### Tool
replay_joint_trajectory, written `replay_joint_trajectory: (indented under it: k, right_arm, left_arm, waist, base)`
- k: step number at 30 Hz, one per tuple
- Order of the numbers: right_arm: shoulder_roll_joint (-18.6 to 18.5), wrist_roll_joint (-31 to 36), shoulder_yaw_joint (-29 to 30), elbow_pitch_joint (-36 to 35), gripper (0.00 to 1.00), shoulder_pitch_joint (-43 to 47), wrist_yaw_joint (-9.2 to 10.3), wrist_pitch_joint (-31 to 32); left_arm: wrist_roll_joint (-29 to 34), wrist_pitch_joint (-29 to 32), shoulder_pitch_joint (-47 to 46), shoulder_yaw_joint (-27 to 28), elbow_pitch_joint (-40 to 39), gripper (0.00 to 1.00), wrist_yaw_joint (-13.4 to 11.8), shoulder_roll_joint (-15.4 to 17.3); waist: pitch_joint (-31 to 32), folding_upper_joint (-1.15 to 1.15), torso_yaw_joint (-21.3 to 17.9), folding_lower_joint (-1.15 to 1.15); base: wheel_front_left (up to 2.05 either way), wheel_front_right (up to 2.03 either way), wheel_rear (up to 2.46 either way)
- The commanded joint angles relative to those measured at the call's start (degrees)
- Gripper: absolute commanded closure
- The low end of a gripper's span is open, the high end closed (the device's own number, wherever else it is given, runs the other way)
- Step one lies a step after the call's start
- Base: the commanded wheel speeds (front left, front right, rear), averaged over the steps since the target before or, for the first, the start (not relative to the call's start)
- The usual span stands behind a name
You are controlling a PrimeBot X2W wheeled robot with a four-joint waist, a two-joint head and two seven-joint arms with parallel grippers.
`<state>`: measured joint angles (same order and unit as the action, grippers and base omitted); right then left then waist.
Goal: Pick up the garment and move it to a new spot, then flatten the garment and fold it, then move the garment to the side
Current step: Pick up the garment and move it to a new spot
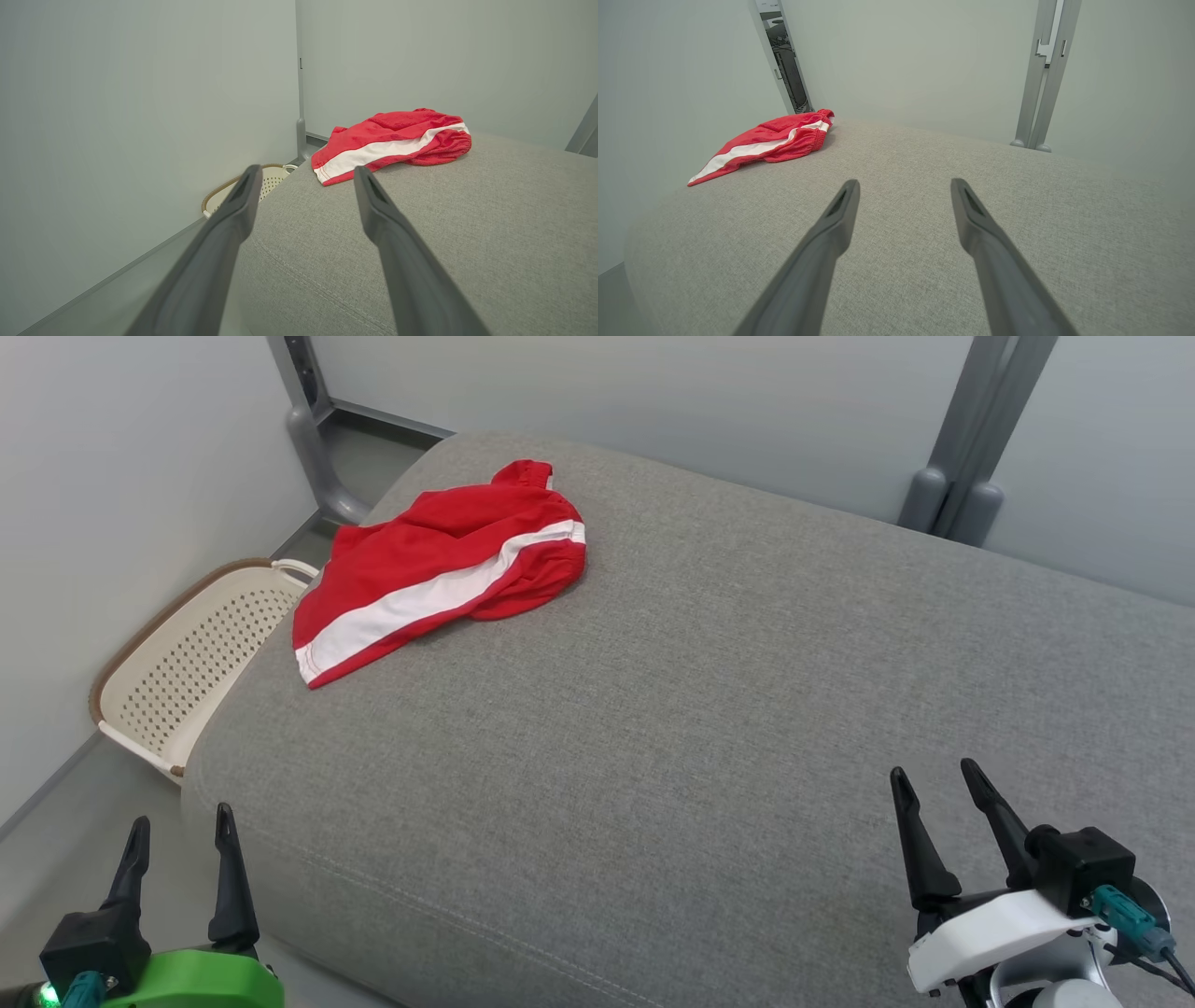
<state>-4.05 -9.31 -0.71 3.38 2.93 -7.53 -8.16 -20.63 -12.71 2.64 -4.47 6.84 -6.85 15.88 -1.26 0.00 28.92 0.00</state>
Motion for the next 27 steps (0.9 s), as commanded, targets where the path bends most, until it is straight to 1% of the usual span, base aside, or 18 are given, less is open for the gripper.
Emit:
replay_joint_trajectory:
  k: [1,8,11,17,21,27]
  right_arm:
    - [-0.3,0.5,0.0,0.2,0.0,-0.9,0.09,-0.1]
    - [-0.9,-0.3,-0.4,0.8,0.0,-0.9,0.09,-0.3]
    - [-0.9,0.1,0.0,0.3,0.0,-0.6,0.09,0.0]
    - [-2.1,1.5,1.8,-2.2,0.0,-2.3,0.09,1.7]
    - [-3.9,2.2,4.4,-4.5,0.0,-3.4,0.1,3.1]
    - [-6.1,3.4,8.9,-9.7,0.0,-4.6,0.1,5.5]
  left_arm:
    - [-0.4,-0.5,0.7,0.2,-0.3,0.0,-0.3,0.1]
    - [-0.5,-0.8,0.8,0.2,0.0,0.0,-0.7,-0.1]
    - [-0.9,-0.9,-0.3,0.3,0.5,0.0,-0.3,0.1]
    - [-1.8,-1.5,-5.8,1.5,2.1,0.0,0.7,0.7]
    - [-2.4,-2.0,-12.1,2.9,3.7,0.0,1.6,1.3]
    - [-3.0,-2.4,-23.6,5.7,7.0,0.0,3.4,3.7]
  waist:
    - [-0.6,0.0,0.8,0.0]
    - [-0.6,0.0,0.6,0.0]
    - [-0.9,0.0,-0.3,0.0]
    - [-4.4,0.0,-4.5,0.0]
    - [-8.5,0.0,-8.0,0.0]
    - [-16.7,0.0,-13.6,0.0]
  base:
    - [0.0,0.0,0.0]
    - [0.0,0.0,0.0]
    - [0.0,0.0,0.0]
    - [0.0,0.0,0.0]
    - [0.0,0.0,0.0]
    - [0.0,0.0,0.0]
